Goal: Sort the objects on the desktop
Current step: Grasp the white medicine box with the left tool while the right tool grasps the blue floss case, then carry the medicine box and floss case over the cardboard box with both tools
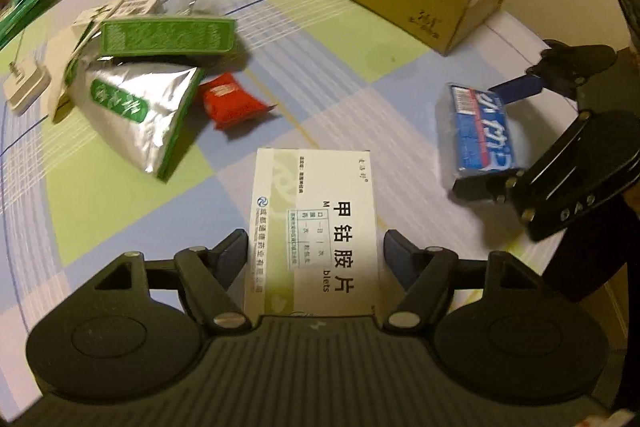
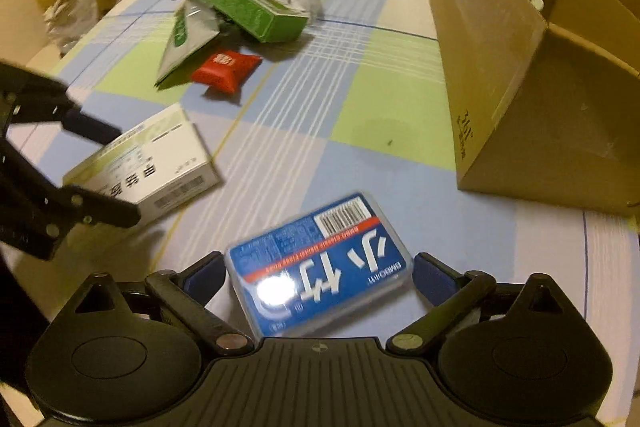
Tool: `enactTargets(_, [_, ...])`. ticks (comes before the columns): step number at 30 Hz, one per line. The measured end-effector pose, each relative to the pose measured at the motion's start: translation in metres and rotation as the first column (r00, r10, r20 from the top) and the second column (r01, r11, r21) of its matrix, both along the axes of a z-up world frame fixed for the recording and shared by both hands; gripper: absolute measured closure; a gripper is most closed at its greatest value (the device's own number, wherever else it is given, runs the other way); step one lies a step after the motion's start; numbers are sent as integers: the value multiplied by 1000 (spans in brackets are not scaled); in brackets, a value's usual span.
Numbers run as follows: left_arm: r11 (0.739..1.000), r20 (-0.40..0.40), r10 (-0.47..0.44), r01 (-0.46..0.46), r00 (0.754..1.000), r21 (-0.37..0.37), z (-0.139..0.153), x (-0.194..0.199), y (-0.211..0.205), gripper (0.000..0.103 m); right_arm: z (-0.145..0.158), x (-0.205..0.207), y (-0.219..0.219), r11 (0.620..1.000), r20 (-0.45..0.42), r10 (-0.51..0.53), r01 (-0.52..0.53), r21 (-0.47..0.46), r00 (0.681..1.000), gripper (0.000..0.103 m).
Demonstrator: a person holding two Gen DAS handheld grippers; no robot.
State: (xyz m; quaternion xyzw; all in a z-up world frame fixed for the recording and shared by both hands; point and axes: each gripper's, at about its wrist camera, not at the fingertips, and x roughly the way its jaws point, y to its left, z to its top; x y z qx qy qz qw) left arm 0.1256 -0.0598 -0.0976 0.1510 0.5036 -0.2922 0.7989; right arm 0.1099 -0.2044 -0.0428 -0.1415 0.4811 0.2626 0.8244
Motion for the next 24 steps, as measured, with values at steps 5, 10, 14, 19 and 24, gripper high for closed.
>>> enactTargets(5, [999, 17, -13, 13, 1000, 30, -6, -3, -9, 29, 0, -6, -5, 998, 56, 61, -61, -1, 997, 4])
enactTargets(10, [1000, 4, 12, -12, 1000, 8, -10, -1, -9, 30, -3, -7, -2, 989, 75, 147, -147, -8, 986, 4])
enactTargets(14, [1000, -2, 30, -30, 1000, -4, -9, 0, -8, 37, -5, -12, 2, 974, 87, 226, -224, -32, 970, 4])
enactTargets(19, [1000, -9, 23, -23, 1000, 2, -11, -3, -12, 37, -7, -10, -2, 969, 74, 247, -246, -13, 966, 5])
enactTargets(24, [1000, -19, 29, -29, 999, -1, -14, -5, -14, 36, -6, -4, -8, 980, 43, 189, -191, 49, 981, 14])
